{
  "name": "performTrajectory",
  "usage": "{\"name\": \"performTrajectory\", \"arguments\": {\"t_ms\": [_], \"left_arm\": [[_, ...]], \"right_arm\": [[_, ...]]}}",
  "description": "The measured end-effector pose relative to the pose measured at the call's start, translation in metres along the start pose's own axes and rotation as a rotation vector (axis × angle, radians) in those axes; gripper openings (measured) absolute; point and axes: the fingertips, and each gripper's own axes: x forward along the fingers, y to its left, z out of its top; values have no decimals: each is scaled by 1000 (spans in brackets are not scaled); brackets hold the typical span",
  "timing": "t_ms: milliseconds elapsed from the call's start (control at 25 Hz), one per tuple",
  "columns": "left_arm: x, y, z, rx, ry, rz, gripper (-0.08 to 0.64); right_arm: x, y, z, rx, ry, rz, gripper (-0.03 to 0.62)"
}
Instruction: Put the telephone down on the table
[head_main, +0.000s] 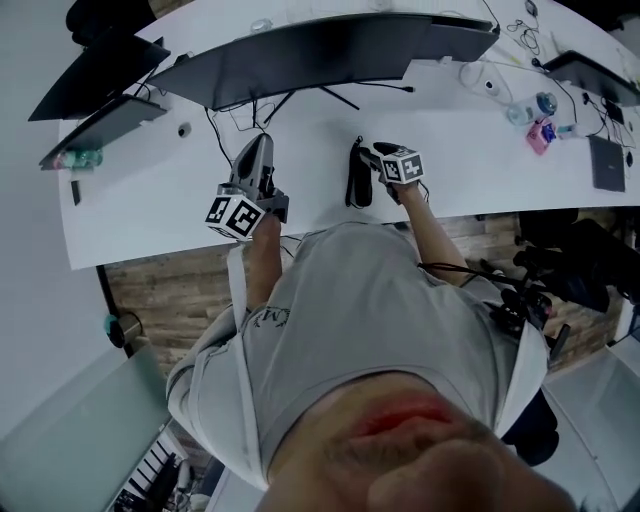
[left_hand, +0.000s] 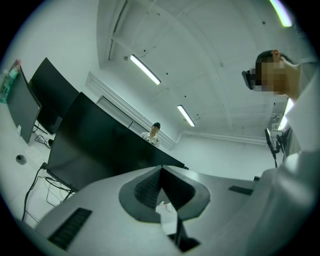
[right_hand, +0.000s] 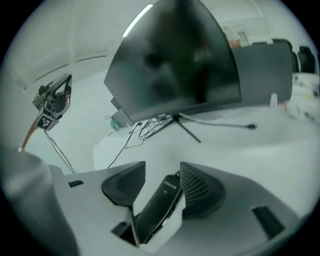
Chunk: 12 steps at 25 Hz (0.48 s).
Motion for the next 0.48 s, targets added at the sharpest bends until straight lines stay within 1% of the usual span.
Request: {"name": "performTrajectory", "arguments": {"t_ms": [80, 120, 160, 240, 320, 400, 480], "left_arm": [[4, 4, 1, 30, 10, -8, 10], [7, 4, 1, 51, 20, -18, 9], [11, 5, 1, 74, 32, -33, 11], [21, 3, 3, 119, 54, -76, 11], [32, 2, 9, 162, 58, -104, 9], [43, 1, 13, 181, 56, -121, 10], [53, -5, 16, 181, 47, -156, 9]], "right_arm": [[-20, 11, 44, -89, -77, -75, 221], [-30, 19, 67, -125, -125, -98, 220], [-39, 29, 90, -161, -174, -114, 214], [-56, 53, 135, -248, -263, -134, 176], [-73, 77, 176, -325, -341, -141, 143], [-96, 99, 208, -347, -425, -136, 102], [-120, 118, 234, -356, -506, -133, 65]]}}
